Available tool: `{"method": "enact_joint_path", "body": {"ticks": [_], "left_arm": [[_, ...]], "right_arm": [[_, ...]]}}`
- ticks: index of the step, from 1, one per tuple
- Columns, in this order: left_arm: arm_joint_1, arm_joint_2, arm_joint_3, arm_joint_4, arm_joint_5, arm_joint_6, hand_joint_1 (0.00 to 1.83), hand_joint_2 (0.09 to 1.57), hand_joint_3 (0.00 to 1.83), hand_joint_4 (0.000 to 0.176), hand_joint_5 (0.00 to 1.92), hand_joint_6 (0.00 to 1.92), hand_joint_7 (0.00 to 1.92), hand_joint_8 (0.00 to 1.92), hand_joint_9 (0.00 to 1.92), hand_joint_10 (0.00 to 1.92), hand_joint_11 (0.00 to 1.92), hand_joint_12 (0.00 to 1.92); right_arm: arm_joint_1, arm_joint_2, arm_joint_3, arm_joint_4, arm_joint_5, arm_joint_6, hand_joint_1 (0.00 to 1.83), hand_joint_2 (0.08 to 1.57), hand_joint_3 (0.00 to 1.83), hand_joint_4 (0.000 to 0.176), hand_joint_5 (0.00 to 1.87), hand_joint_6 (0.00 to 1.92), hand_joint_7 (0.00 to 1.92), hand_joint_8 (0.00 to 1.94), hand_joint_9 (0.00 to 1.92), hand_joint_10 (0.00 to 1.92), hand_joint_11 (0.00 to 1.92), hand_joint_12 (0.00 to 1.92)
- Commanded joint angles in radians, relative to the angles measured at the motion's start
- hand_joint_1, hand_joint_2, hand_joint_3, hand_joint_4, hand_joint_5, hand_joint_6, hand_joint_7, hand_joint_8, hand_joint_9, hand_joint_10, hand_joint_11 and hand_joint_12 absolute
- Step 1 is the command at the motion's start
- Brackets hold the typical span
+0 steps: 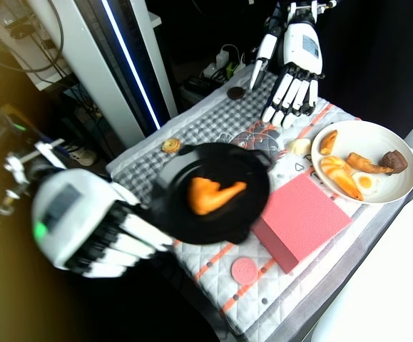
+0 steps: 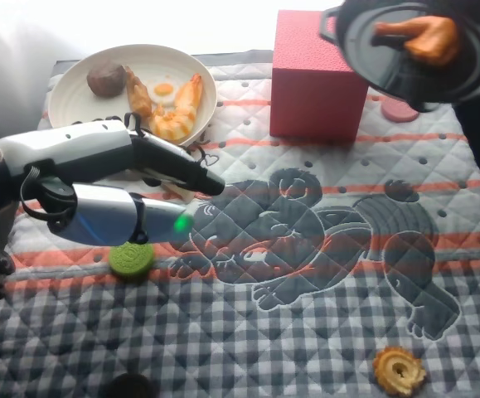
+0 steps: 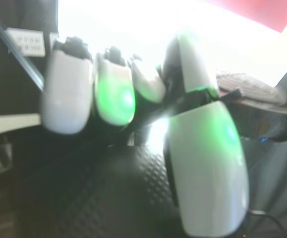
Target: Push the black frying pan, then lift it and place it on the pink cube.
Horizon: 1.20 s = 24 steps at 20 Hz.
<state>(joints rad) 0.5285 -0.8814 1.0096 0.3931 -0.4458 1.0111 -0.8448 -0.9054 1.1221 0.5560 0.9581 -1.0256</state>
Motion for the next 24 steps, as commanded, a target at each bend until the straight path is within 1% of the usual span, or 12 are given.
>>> {"method": "enact_joint_path", "body": {"ticks": [1,3,4,6,7,9,12,13,15,19,22,24], "left_arm": [[-0.008,0.005,0.002,-0.025,-0.107,-0.010,0.51,1.27,0.00,0.023,0.61,0.01,0.58,0.01,0.49,0.09,0.00,1.51],[-0.006,0.005,0.002,-0.025,-0.108,-0.010,0.51,1.27,0.00,0.027,0.60,0.00,0.58,0.01,0.48,0.09,0.00,1.49],[-0.005,0.005,0.002,-0.026,-0.108,-0.010,0.50,1.27,0.00,0.012,0.61,0.01,0.59,0.01,0.49,0.09,0.00,1.49],[0.000,0.005,0.003,-0.030,-0.108,-0.010,0.50,1.27,0.00,0.023,0.60,0.00,0.58,0.00,0.48,0.08,0.00,1.43],[0.002,0.005,0.003,-0.033,-0.109,-0.010,0.52,1.28,0.00,0.006,0.59,0.00,0.58,0.00,0.48,0.08,0.00,1.43],[0.003,0.005,0.004,-0.034,-0.109,-0.010,0.52,1.26,0.00,0.030,0.60,0.00,0.59,0.01,0.51,0.08,0.00,1.43],[0.006,0.003,0.004,-0.035,-0.111,-0.010,0.58,1.26,0.00,0.018,0.62,0.01,0.61,0.01,0.53,0.08,0.00,1.45],[0.006,0.002,0.005,-0.036,-0.113,-0.010,0.61,1.25,0.00,0.000,0.62,0.01,0.63,0.02,0.55,0.09,0.00,1.46],[0.006,-0.002,0.010,-0.036,-0.114,-0.012,0.58,1.26,0.00,0.000,0.62,0.01,0.65,0.02,0.59,0.10,0.02,1.47],[0.007,-0.010,0.018,-0.036,-0.120,-0.016,0.52,1.26,0.00,0.000,0.61,0.00,0.64,0.00,0.59,0.06,0.04,1.41],[0.008,-0.012,0.019,-0.036,-0.122,-0.020,0.58,1.26,0.00,0.000,0.61,0.00,0.65,0.00,0.62,0.06,0.07,1.44],[0.011,-0.012,0.020,-0.036,-0.125,-0.026,0.59,1.26,0.00,0.000,0.61,0.00,0.66,0.01,0.63,0.07,0.08,1.45]], "right_arm": [[0.027,-0.002,0.017,-0.023,0.070,-0.001,1.41,1.24,0.00,0.000,1.09,1.92,1.33,1.94,1.52,1.92,1.54,1.92],[0.092,-0.034,0.057,-0.027,-0.004,-0.031,1.45,1.22,0.00,0.000,1.11,1.92,1.33,1.94,1.51,1.92,1.53,1.92],[0.118,-0.048,0.076,-0.027,-0.036,-0.043,1.43,1.23,0.00,0.000,1.12,1.92,1.36,1.94,1.53,1.92,1.55,1.92],[0.172,-0.085,0.122,-0.027,-0.110,-0.068,1.41,1.24,0.00,0.000,1.14,1.92,1.37,1.94,1.52,1.92,1.54,1.92],[0.200,-0.105,0.144,-0.026,-0.150,-0.087,1.44,1.25,0.01,0.000,1.13,1.92,1.34,1.94,1.50,1.92,1.52,1.92],[0.242,-0.144,0.188,-0.026,-0.212,-0.112,1.37,1.25,0.01,0.000,1.14,1.92,1.33,1.94,1.46,1.92,1.50,1.92],[0.294,-0.200,0.262,-0.011,-0.302,-0.152,1.35,1.27,0.01,0.000,1.15,1.92,1.31,1.94,1.45,1.92,1.53,1.92],[0.311,-0.215,0.286,-0.008,-0.335,-0.169,1.39,1.28,0.02,0.000,1.18,1.92,1.32,1.94,1.47,1.92,1.54,1.92],[0.331,-0.243,0.323,-0.001,-0.376,-0.188,1.43,1.27,0.01,0.000,1.32,1.92,1.42,1.94,1.54,1.92,1.59,1.92],[0.341,-0.297,0.382,0.014,-0.421,-0.190,1.43,1.27,0.01,0.000,1.12,1.92,1.34,1.94,1.48,1.92,1.54,1.92],[0.341,-0.308,0.394,0.020,-0.435,-0.190,1.44,1.25,0.00,0.000,1.26,1.92,1.44,1.94,1.55,1.92,1.60,1.92],[0.340,-0.308,0.394,0.022,-0.440,-0.190,1.40,1.25,0.00,0.000,1.25,1.92,1.41,1.94,1.50,1.92,1.52,1.92]]}}
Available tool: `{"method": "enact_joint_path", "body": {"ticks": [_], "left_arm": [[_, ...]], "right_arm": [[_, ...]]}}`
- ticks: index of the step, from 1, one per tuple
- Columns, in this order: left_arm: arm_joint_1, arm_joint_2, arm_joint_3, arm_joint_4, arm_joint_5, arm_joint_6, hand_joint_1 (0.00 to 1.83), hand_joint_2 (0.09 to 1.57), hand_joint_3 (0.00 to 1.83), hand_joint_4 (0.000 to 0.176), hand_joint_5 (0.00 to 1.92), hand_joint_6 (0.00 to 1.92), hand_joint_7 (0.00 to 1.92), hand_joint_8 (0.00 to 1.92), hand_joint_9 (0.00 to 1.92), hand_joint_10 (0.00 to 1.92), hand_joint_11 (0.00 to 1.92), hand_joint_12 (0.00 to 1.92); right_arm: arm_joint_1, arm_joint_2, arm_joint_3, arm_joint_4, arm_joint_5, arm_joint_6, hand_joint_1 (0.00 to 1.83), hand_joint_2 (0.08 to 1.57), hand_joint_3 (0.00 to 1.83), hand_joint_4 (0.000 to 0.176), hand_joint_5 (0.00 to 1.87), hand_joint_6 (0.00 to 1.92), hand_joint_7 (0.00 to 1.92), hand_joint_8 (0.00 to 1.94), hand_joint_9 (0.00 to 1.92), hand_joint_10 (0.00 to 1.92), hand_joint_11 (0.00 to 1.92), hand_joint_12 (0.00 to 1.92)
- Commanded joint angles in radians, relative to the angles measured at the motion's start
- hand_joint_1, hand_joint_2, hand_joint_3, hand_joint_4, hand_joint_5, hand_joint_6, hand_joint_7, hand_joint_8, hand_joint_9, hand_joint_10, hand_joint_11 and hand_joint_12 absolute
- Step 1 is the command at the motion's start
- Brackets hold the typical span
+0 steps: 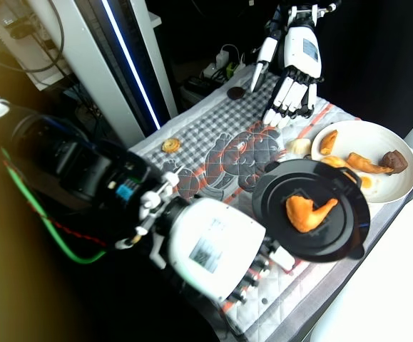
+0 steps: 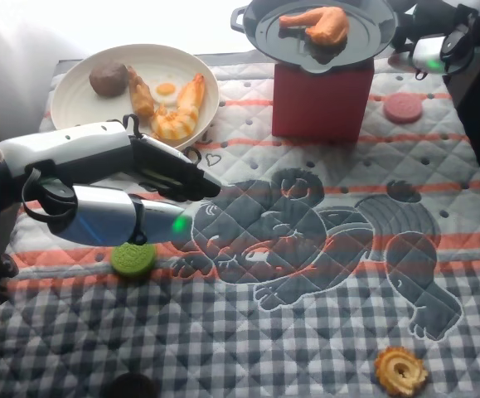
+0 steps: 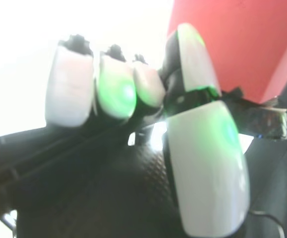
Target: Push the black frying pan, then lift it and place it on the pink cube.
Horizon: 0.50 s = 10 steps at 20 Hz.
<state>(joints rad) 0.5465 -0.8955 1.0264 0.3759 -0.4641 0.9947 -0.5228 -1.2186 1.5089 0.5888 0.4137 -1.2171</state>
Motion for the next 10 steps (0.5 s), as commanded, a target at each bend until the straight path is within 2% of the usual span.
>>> {"method": "enact_joint_path", "body": {"ticks": [1,2,3,4,5,7,8,9,10], "left_arm": [[-0.005,0.003,0.004,-0.019,-0.107,-0.014,0.58,1.26,0.00,0.000,0.62,0.00,0.66,0.01,0.63,0.07,0.07,1.47],[-0.005,0.003,0.005,-0.019,-0.108,-0.017,0.59,1.26,0.00,0.000,0.62,0.00,0.65,0.00,0.63,0.06,0.06,1.47],[-0.005,0.004,0.006,-0.020,-0.110,-0.018,0.59,1.26,0.00,0.000,0.62,0.00,0.65,0.00,0.63,0.06,0.06,1.47],[-0.004,0.004,0.006,-0.022,-0.112,-0.018,0.61,1.26,0.00,0.000,0.62,0.00,0.65,0.00,0.63,0.06,0.06,1.47],[-0.003,0.005,0.006,-0.024,-0.112,-0.018,0.61,1.26,0.00,0.000,0.62,0.00,0.64,0.00,0.62,0.06,0.07,1.48],[-0.001,0.005,0.006,-0.026,-0.112,-0.018,0.62,1.26,0.00,0.000,0.62,0.00,0.60,0.00,0.57,0.03,0.01,1.46],[0.000,0.005,0.006,-0.027,-0.112,-0.018,0.63,1.26,0.00,0.000,0.62,0.00,0.59,0.00,0.55,0.02,0.00,1.42],[0.001,0.005,0.006,-0.029,-0.114,-0.018,0.66,1.25,0.00,0.000,0.63,0.01,0.60,0.01,0.56,0.02,0.00,1.42],[0.002,0.005,0.006,-0.030,-0.115,-0.018,0.65,1.25,0.00,0.000,0.63,0.01,0.61,0.01,0.57,0.03,0.00,1.45]], "right_arm": [[0.018,0.004,0.006,-0.009,0.102,0.002,1.36,1.27,0.01,0.000,1.19,1.92,1.37,1.94,1.48,1.92,1.52,1.92],[0.018,0.004,0.005,-0.009,0.098,0.002,1.29,1.28,0.01,0.000,1.06,1.92,1.25,1.94,1.39,1.92,1.45,1.92],[0.018,0.004,0.000,-0.009,0.095,-0.004,1.07,1.31,0.05,0.000,0.68,1.71,1.13,1.94,1.29,1.92,1.36,1.92],[0.018,0.004,-0.004,-0.009,0.093,-0.007,1.01,1.33,0.07,0.000,0.59,1.70,1.00,1.94,1.18,1.92,1.27,1.92],[0.017,0.005,-0.007,-0.009,0.091,-0.011,1.08,1.33,0.10,0.000,0.45,1.72,0.76,1.74,1.05,1.92,1.16,1.92],[0.012,0.011,-0.016,-0.010,0.089,-0.024,1.11,1.35,0.05,0.000,0.40,1.68,0.71,1.69,0.92,1.91,1.04,1.92],[0.012,0.013,-0.018,-0.010,0.085,-0.035,1.07,1.37,0.02,0.000,0.39,1.75,0.65,1.64,0.61,1.71,0.67,1.92],[0.012,0.016,-0.025,-0.010,0.079,-0.064,1.02,1.42,0.01,0.000,0.34,1.85,0.58,1.67,0.42,1.60,0.38,1.92],[0.012,0.018,-0.029,-0.009,0.074,-0.081,0.95,1.34,0.00,0.000,0.07,1.39,0.29,1.29,0.25,1.41,0.11,1.83]]}}
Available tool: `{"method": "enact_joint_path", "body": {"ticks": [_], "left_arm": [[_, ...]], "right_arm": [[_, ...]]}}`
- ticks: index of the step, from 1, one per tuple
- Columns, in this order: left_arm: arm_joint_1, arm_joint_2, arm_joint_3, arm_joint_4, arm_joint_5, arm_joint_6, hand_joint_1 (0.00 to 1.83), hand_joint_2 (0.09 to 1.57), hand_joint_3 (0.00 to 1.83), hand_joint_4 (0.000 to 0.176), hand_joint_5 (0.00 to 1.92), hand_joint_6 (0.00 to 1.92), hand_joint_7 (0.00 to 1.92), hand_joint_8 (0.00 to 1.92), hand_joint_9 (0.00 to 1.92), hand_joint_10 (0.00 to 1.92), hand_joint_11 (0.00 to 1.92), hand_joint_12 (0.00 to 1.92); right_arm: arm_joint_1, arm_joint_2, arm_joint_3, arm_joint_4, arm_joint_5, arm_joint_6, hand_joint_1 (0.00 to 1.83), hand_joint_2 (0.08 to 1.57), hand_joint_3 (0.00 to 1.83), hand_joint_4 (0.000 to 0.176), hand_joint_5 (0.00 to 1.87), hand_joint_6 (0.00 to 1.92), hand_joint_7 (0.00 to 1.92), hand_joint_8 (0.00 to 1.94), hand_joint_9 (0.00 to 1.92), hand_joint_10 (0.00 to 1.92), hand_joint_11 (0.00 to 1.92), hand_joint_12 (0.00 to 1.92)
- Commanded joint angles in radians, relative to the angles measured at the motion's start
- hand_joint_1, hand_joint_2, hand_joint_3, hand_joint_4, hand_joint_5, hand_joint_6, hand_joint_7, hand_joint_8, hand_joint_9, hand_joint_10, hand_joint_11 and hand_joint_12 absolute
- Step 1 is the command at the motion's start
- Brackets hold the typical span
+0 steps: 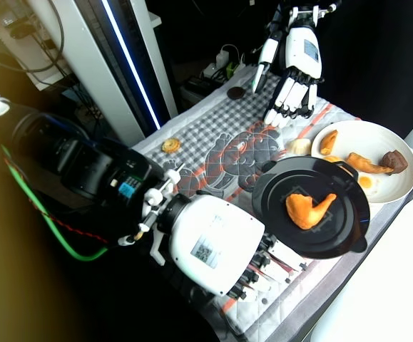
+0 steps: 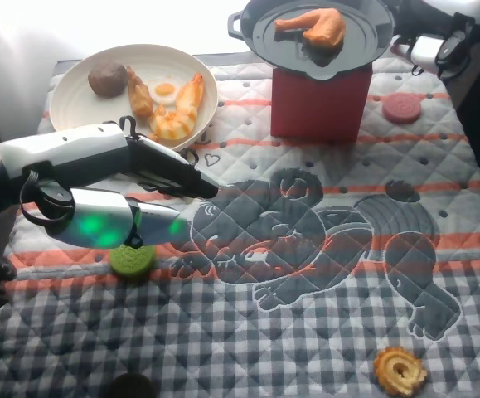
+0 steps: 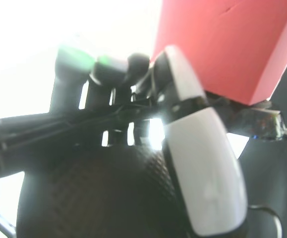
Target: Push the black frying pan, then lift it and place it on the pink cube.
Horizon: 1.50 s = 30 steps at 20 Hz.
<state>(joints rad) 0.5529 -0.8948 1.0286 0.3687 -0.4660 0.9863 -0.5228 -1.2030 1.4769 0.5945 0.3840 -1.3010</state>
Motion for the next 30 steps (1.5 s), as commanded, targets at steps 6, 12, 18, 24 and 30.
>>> {"method": "enact_joint_path", "body": {"ticks": [6,12,18,24,30], "left_arm": [[0.003,0.008,0.002,-0.034,-0.118,-0.010,0.67,1.25,0.00,0.000,0.63,0.01,0.62,0.01,0.58,0.02,0.00,1.45],[0.008,0.012,0.001,-0.040,-0.119,-0.010,0.69,1.25,0.00,0.007,0.64,0.01,0.65,0.01,0.63,0.04,0.04,1.48],[0.013,0.012,0.000,-0.049,-0.123,-0.010,0.78,1.24,0.00,0.007,0.64,0.01,0.64,0.00,0.60,0.02,0.00,1.45],[0.026,0.017,-0.001,-0.067,-0.133,-0.010,0.69,1.24,0.00,0.000,0.63,0.00,0.61,0.00,0.57,0.00,0.00,1.43],[0.036,0.025,-0.003,-0.081,-0.141,-0.010,0.67,1.23,0.00,0.009,0.65,0.01,0.65,0.01,0.63,0.02,0.02,1.51]], "right_arm": [[0.003,0.027,-0.016,-0.015,0.066,-0.048,0.82,1.26,0.00,0.033,0.04,0.55,0.17,0.28,0.01,0.77,0.00,1.30],[-0.002,0.059,-0.059,0.063,0.053,-0.208,0.71,1.30,0.00,0.029,0.00,0.00,0.00,0.00,0.00,0.00,0.00,0.00],[-0.002,0.097,-0.106,0.096,0.066,-0.284,0.68,1.21,0.00,0.034,0.00,0.00,0.00,0.00,0.00,0.00,0.00,0.00],[0.005,0.174,-0.189,0.090,0.123,-0.327,0.61,1.20,0.00,0.145,0.00,0.00,0.00,0.00,0.00,0.00,0.00,0.00],[0.011,0.258,-0.287,0.028,0.176,-0.328,0.62,1.16,0.00,0.140,0.00,0.00,0.00,0.00,0.00,0.00,0.00,0.00]]}}
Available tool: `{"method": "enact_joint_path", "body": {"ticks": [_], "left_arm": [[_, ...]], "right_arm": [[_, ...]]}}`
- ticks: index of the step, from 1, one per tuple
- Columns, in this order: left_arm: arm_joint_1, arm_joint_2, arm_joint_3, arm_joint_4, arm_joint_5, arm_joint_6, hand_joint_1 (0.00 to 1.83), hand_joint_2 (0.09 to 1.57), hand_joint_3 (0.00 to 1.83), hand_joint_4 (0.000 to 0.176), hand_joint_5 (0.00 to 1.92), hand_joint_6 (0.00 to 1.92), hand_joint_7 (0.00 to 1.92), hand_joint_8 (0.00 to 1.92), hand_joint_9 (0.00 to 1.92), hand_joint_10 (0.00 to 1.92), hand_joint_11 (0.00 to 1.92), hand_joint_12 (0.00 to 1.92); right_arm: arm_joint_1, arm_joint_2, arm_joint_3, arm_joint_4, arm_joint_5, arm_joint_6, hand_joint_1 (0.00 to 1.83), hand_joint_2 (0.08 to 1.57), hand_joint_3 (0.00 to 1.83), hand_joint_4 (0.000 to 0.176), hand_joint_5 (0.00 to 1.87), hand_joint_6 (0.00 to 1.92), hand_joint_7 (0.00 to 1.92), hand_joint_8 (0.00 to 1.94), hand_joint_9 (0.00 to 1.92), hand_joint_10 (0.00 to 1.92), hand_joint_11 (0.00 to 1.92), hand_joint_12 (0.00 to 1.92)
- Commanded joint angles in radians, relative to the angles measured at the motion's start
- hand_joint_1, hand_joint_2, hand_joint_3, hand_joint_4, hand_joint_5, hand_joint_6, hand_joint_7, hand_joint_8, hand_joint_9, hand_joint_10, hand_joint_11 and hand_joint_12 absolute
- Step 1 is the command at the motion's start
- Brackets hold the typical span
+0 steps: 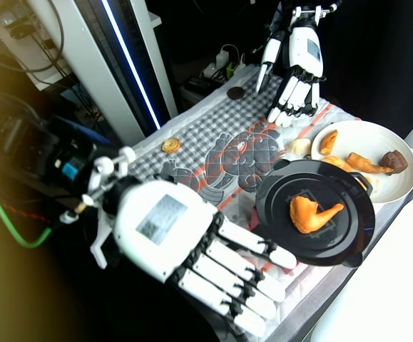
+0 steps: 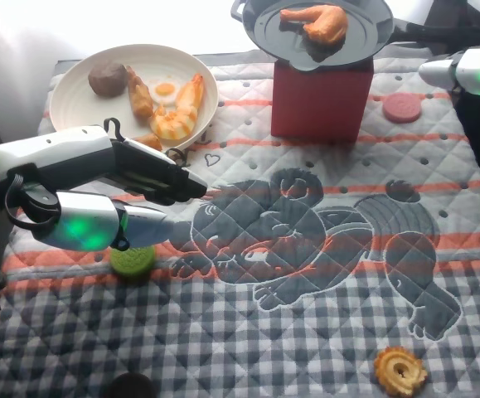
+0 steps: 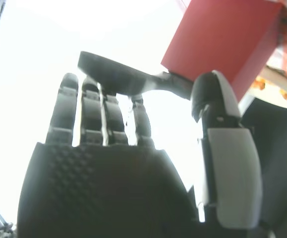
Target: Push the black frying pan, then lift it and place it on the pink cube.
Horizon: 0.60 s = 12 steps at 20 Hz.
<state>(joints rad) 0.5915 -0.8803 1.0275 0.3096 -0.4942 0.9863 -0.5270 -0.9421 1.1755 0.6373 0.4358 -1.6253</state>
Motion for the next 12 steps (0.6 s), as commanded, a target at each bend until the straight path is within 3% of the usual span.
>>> {"method": "enact_joint_path", "body": {"ticks": [1,2,3,4,5,6,7,8,10,11,12], "left_arm": [[0.000,0.013,-0.004,-0.023,-0.113,-0.010,0.65,1.23,0.00,0.013,0.63,0.00,0.63,0.00,0.60,0.01,0.00,1.51],[0.003,0.016,-0.006,-0.025,-0.117,-0.010,0.66,1.23,0.00,0.013,0.63,0.00,0.63,0.00,0.60,0.01,0.00,1.51],[0.008,0.020,-0.007,-0.030,-0.121,-0.010,0.66,1.24,0.00,0.001,0.62,0.00,0.62,0.00,0.59,0.01,0.00,1.51],[0.013,0.024,-0.008,-0.036,-0.127,-0.010,0.64,1.24,0.00,0.012,0.62,0.00,0.62,0.00,0.59,0.01,0.00,1.49],[0.020,0.030,-0.011,-0.044,-0.134,-0.010,0.62,1.24,0.00,0.007,0.62,0.00,0.62,0.00,0.60,0.01,0.00,1.49],[0.026,0.037,-0.014,-0.049,-0.142,-0.010,0.59,1.25,0.00,0.003,0.62,0.00,0.62,0.00,0.59,0.01,0.00,1.50],[0.033,0.049,-0.021,-0.054,-0.152,-0.010,0.57,1.25,0.00,0.000,0.62,0.00,0.63,0.01,0.61,0.02,0.01,1.52],[0.038,0.064,-0.029,-0.058,-0.166,-0.010,0.58,1.25,0.00,0.007,0.62,0.00,0.64,0.01,0.62,0.02,0.01,1.52],[0.043,0.082,-0.041,-0.063,-0.188,-0.010,0.61,1.25,0.00,0.007,0.62,0.01,0.65,0.01,0.62,0.01,0.05,1.47],[0.044,0.094,-0.049,-0.066,-0.208,-0.009,0.61,1.23,0.00,0.000,0.60,0.00,0.64,0.00,0.62,0.01,0.08,1.48],[0.043,0.106,-0.057,-0.071,-0.228,-0.003,0.62,1.22,0.00,0.000,0.60,0.00,0.65,0.01,0.63,0.02,0.10,1.49]], "right_arm": [[0.015,0.020,-0.013,-0.031,0.139,-0.003,0.61,1.17,0.00,0.128,0.00,0.00,0.00,0.00,0.00,0.00,0.00,0.00],[0.015,0.046,-0.040,-0.045,0.155,-0.003,0.64,1.17,0.00,0.116,0.00,0.00,0.00,0.00,0.00,0.00,0.00,0.00],[0.015,0.067,-0.069,-0.052,0.174,-0.003,0.62,1.16,0.00,0.122,0.00,0.00,0.00,0.00,0.00,0.00,0.00,0.00],[0.015,0.095,-0.099,-0.070,0.198,-0.003,0.64,1.15,0.00,0.128,0.00,0.00,0.00,0.00,0.00,0.00,0.00,0.00],[0.013,0.124,-0.141,-0.100,0.227,-0.003,0.65,1.16,0.00,0.137,0.00,0.00,0.00,0.00,0.00,0.00,0.00,0.00],[0.009,0.154,-0.176,-0.126,0.250,-0.003,0.68,1.17,0.00,0.123,0.00,0.00,0.00,0.00,0.00,0.00,0.00,0.00],[-0.006,0.185,-0.217,-0.161,0.285,0.010,0.62,1.17,0.00,0.133,0.00,0.00,0.00,0.00,0.00,0.00,0.00,0.00],[-0.030,0.216,-0.247,-0.210,0.325,0.069,0.60,1.20,0.01,0.118,0.00,0.00,0.00,0.00,0.00,0.00,0.02,0.01],[-0.081,0.248,-0.266,-0.273,0.383,0.199,0.58,1.19,0.00,0.121,0.00,0.00,0.00,0.00,0.00,0.00,0.00,0.00],[-0.128,0.269,-0.275,-0.309,0.441,0.310,0.55,1.16,0.00,0.139,0.00,0.00,0.00,0.00,0.00,0.00,0.00,0.00],[-0.175,0.287,-0.284,-0.338,0.505,0.404,0.55,1.14,0.00,0.116,0.00,0.00,0.00,0.00,0.00,0.00,0.00,0.00]]}}
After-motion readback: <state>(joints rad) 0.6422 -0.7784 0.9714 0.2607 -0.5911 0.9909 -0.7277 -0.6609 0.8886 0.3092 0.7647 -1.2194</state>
